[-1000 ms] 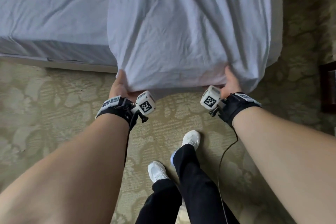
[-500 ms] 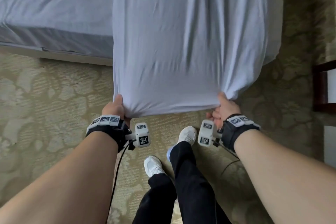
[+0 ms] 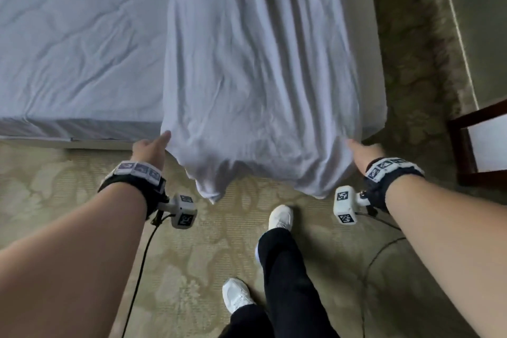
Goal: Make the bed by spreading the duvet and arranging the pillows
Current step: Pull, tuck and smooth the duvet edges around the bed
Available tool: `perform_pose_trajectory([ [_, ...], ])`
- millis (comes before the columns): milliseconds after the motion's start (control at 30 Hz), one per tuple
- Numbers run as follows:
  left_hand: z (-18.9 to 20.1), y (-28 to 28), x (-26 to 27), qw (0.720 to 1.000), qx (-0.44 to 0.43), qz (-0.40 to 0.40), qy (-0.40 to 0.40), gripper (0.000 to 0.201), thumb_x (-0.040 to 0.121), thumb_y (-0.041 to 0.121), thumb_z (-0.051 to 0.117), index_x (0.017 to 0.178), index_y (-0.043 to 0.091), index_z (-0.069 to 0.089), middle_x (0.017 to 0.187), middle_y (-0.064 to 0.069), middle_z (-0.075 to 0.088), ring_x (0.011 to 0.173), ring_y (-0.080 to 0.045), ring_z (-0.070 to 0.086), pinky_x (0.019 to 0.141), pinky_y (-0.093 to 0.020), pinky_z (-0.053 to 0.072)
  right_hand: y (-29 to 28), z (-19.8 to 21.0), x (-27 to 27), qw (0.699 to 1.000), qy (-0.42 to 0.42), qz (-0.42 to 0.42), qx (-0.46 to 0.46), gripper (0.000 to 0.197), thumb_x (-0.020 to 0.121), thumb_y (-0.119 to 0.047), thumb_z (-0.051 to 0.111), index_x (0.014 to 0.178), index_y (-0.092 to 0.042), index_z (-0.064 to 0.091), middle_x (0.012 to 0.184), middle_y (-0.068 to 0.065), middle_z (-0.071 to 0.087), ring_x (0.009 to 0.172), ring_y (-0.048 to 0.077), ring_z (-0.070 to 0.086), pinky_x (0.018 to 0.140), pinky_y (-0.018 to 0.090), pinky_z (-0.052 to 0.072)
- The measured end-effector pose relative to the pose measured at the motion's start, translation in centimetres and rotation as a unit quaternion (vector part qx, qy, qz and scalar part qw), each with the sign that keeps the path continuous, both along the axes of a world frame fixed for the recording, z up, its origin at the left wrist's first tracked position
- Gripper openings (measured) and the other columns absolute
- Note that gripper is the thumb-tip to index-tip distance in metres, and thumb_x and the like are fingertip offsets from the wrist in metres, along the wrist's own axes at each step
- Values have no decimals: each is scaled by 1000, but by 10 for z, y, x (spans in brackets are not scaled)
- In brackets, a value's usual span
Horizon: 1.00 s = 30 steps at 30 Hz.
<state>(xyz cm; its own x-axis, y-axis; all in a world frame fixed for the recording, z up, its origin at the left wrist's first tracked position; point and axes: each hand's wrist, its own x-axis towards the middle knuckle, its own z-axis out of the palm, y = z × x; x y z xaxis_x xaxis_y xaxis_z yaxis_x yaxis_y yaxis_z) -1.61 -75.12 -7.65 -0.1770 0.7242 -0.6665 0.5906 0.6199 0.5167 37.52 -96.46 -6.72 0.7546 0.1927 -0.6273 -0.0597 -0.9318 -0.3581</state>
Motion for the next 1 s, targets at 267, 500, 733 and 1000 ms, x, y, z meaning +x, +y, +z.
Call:
perform_pose_trajectory([
  [267, -66, 72, 54, 999, 27, -36, 28, 98, 72, 87, 57, 141, 17, 53, 134, -5, 59, 122, -29, 57, 105, -43, 41, 59, -61, 59, 997, 30, -52, 53, 133, 48, -102, 51, 148, -16, 44, 145, 9, 52, 130, 35, 52, 115, 47, 35],
  [500, -37, 50, 63, 980, -131, 43, -143, 88, 72, 88, 59, 129, 21, 69, 125, -5, 72, 111, -30, 71, 107, -46, 47, 67, -61, 42, 990, 95, -62, 82, 104, 72, -86, 59, 142, -9, 51, 134, 12, 60, 118, 33, 57, 103, 36, 40],
  [733, 2, 37, 53, 937, -231, 10, -262, 66, 75, 67, 66, 119, 18, 74, 117, -11, 75, 99, -29, 76, 88, -43, 53, 61, -28, 36, 962, 223, -86, 135, 99, 59, -82, 77, 140, -29, 56, 126, 1, 70, 110, 26, 67, 106, 45, 47],
  [1000, 8, 10, 24, 917, -263, 23, -299, 91, 52, 75, 84, 122, 18, 76, 121, -11, 74, 114, -34, 70, 111, -48, 45, 26, -8, 5, 955, 241, -79, 156, 108, 29, -80, 86, 121, -25, 68, 107, 8, 77, 99, 32, 74, 96, 48, 55],
])
